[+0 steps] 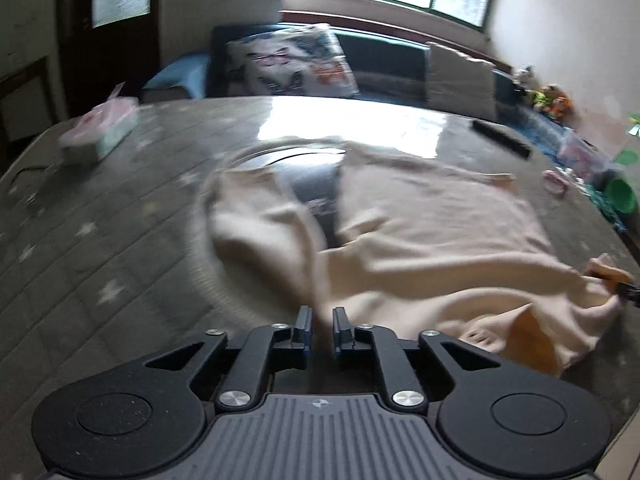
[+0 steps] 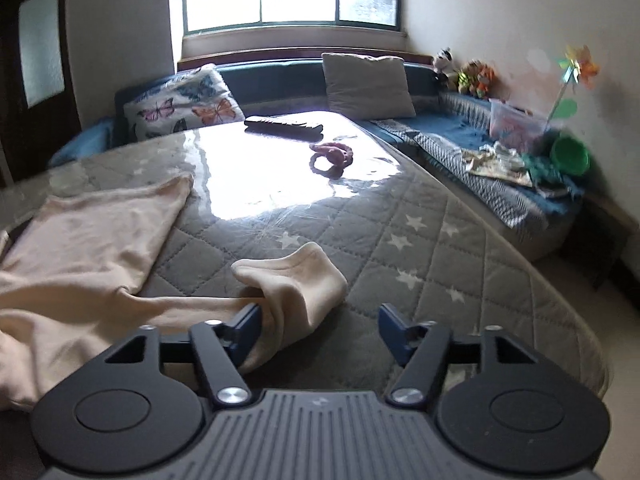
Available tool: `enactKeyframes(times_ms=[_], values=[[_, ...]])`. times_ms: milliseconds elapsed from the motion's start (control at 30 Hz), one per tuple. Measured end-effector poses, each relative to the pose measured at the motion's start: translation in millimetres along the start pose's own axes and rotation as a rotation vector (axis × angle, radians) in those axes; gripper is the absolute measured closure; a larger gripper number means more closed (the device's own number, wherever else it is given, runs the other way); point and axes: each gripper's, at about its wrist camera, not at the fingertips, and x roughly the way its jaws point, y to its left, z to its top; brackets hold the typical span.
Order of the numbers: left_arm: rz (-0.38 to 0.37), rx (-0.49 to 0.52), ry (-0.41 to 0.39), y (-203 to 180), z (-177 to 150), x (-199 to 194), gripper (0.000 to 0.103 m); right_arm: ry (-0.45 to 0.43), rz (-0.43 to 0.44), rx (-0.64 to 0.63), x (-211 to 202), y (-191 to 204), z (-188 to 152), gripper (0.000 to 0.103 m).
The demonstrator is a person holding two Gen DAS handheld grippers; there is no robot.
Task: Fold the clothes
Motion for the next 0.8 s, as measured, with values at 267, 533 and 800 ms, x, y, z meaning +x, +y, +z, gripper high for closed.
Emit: enactKeyframes(times_ms=[267, 533, 800], values=[[-0.104, 0.109, -0.013, -57, 18, 28, 0.081, -0.069, -0.097, 0.125, -5, -26, 0, 0.025], [-0.177, 0.187, 0.026, -89, 9, 49, 0.078, -0.048, -0.12, 0.245, -24, -62, -23, 0.025], [-0.232, 0.285, 0.066, -92, -23, 36, 0.078, -0.055, 0.026, 0.136, -29, -34, -11, 0.025]])
